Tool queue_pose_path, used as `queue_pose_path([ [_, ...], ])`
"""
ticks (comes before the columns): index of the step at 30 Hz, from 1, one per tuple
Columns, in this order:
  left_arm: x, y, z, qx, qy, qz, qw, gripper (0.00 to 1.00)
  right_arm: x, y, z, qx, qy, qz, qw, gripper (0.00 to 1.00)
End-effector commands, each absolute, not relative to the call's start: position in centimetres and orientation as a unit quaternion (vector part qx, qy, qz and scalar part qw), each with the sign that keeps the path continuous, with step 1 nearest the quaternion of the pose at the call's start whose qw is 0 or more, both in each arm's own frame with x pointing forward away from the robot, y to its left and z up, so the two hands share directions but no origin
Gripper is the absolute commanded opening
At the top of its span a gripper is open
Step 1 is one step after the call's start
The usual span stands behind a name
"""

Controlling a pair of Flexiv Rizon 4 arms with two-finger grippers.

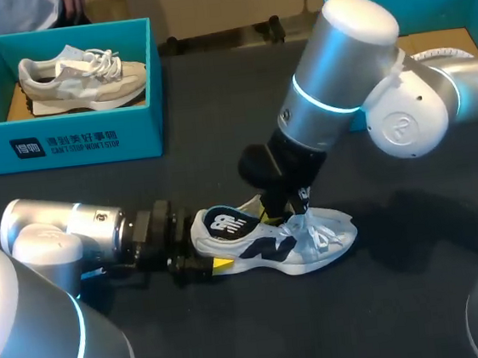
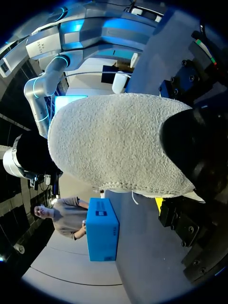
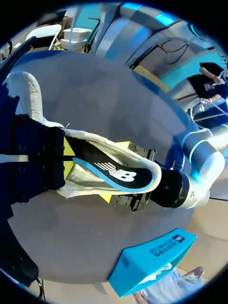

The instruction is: Take the shoe out of the shoebox, open the shoe tongue, remove and reinsert the insole, then place the shoe into the shoebox

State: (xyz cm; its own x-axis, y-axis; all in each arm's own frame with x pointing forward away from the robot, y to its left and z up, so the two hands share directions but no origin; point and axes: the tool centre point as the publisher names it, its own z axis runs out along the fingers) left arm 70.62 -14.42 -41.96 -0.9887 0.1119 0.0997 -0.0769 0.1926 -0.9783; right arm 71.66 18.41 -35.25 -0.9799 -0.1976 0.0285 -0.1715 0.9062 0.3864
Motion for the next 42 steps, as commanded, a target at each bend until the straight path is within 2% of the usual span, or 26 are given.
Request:
queue_pose_path([
  [1,70.6,-14.6,-42.0,-0.012,-0.769,0.635,0.074,0.00,71.5,18.7,-35.7,0.094,-0.976,-0.193,0.033,0.40],
  [5,70.6,-14.6,-42.0,-0.012,-0.769,0.635,0.074,0.00,71.6,18.8,-35.8,0.095,-0.978,-0.183,0.033,0.47],
  [11,70.6,-14.6,-42.0,-0.012,-0.769,0.635,0.074,0.00,71.5,18.8,-36.1,0.076,-0.981,-0.176,0.038,0.50],
  [12,70.6,-14.6,-42.0,-0.012,-0.769,0.635,0.074,0.00,71.5,18.9,-36.1,0.071,-0.982,-0.171,0.038,0.68],
  [13,70.6,-14.6,-42.0,-0.012,-0.769,0.635,0.074,0.00,71.5,18.9,-36.1,0.065,-0.983,-0.165,0.036,0.93],
  [14,70.6,-14.6,-42.0,-0.012,-0.769,0.635,0.074,0.00,71.5,19.0,-36.2,0.061,-0.984,-0.167,0.034,0.96],
  [15,70.6,-14.6,-42.0,-0.012,-0.769,0.635,0.074,0.00,71.5,19.1,-36.2,0.062,-0.983,-0.168,0.033,0.95],
  [16,70.6,-14.6,-42.0,-0.012,-0.769,0.635,0.074,0.00,71.5,19.3,-36.3,0.059,-0.983,-0.169,0.032,0.86],
  [17,70.6,-14.6,-42.0,-0.012,-0.769,0.635,0.074,0.00,71.5,19.4,-36.3,0.057,-0.984,-0.168,0.031,0.82],
  [21,70.6,-14.6,-42.0,-0.012,-0.769,0.635,0.074,0.00,71.5,20.0,-36.7,0.055,-0.984,-0.166,0.031,0.78],
  [23,70.6,-14.6,-42.0,-0.012,-0.769,0.635,0.074,0.00,71.5,20.2,-36.9,0.055,-0.983,-0.171,0.033,0.68],
  [25,70.6,-14.6,-42.0,-0.012,-0.769,0.635,0.074,0.00,71.5,20.3,-37.0,0.054,-0.983,-0.169,0.036,0.50],
  [39,70.6,-14.6,-42.0,-0.012,-0.769,0.635,0.074,0.00,71.3,20.1,-37.8,0.032,-0.978,-0.190,0.077,0.49],
  [42,70.6,-14.6,-42.0,-0.012,-0.769,0.635,0.074,0.00,71.6,20.1,-38.1,0.028,-0.974,-0.202,0.094,0.41],
])
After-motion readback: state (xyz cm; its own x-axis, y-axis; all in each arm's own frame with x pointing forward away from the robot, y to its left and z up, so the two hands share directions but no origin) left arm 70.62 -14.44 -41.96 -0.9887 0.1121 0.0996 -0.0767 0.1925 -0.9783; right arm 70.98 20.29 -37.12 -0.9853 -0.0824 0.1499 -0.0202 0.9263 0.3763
